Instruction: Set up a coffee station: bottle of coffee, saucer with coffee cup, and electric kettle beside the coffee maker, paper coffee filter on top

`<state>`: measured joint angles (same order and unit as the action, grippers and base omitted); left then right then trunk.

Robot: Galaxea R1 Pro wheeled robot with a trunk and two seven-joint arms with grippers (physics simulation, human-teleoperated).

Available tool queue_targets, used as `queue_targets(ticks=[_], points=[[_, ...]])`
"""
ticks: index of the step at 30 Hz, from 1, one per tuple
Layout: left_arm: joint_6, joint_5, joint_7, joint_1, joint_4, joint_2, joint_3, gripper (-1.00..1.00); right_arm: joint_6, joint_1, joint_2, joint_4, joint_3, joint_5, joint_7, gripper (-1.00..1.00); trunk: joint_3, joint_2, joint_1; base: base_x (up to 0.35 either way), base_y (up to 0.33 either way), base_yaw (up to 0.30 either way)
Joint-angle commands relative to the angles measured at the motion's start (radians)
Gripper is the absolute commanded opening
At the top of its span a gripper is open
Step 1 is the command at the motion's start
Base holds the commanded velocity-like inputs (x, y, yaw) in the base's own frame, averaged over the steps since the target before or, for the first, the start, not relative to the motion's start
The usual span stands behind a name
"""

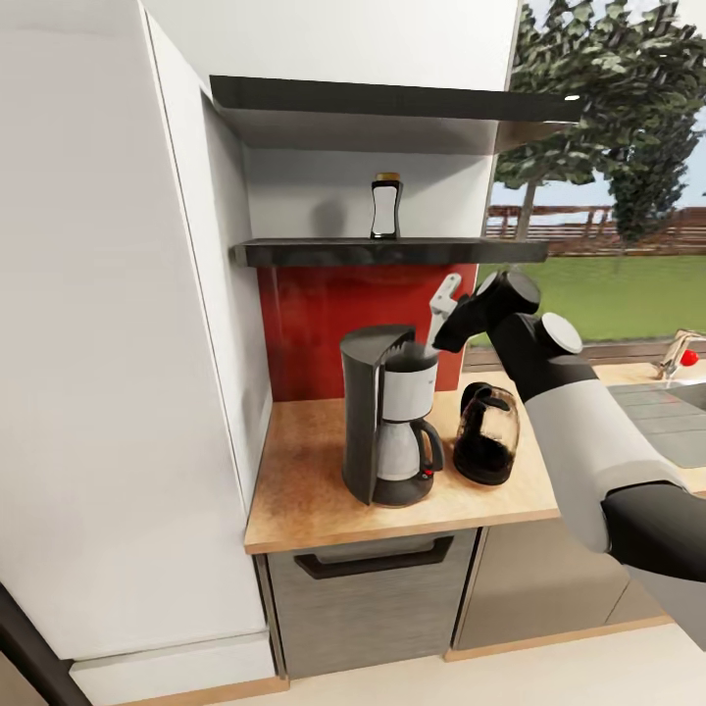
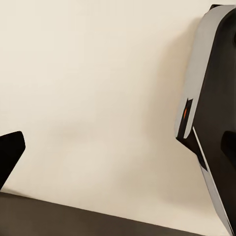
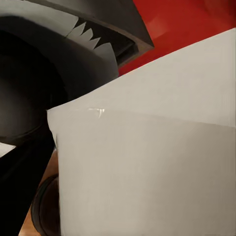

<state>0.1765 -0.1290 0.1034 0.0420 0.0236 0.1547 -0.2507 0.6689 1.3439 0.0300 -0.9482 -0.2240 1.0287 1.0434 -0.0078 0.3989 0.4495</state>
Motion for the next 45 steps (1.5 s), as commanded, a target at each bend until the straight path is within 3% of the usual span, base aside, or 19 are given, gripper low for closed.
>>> queue_targets(ticks=[1, 45], points=[[0.006, -0.011, 0.004, -0.001, 0.002, 0.0, -0.007, 1.0, 0.005, 0.0, 0.001, 0.004, -0.003, 0.007, 0.005, -1.0, -0.001, 0.001, 0.0, 0.0, 0.0, 0.0], [0.006, -0.011, 0.004, 0.002, 0.002, 0.0, -0.007, 1.0, 0.006, -0.002, -0.004, 0.02, -0.006, 0.023, 0.003, -1.0, -0.001, 0.001, 0.0, 0.033, 0.006, 0.0]])
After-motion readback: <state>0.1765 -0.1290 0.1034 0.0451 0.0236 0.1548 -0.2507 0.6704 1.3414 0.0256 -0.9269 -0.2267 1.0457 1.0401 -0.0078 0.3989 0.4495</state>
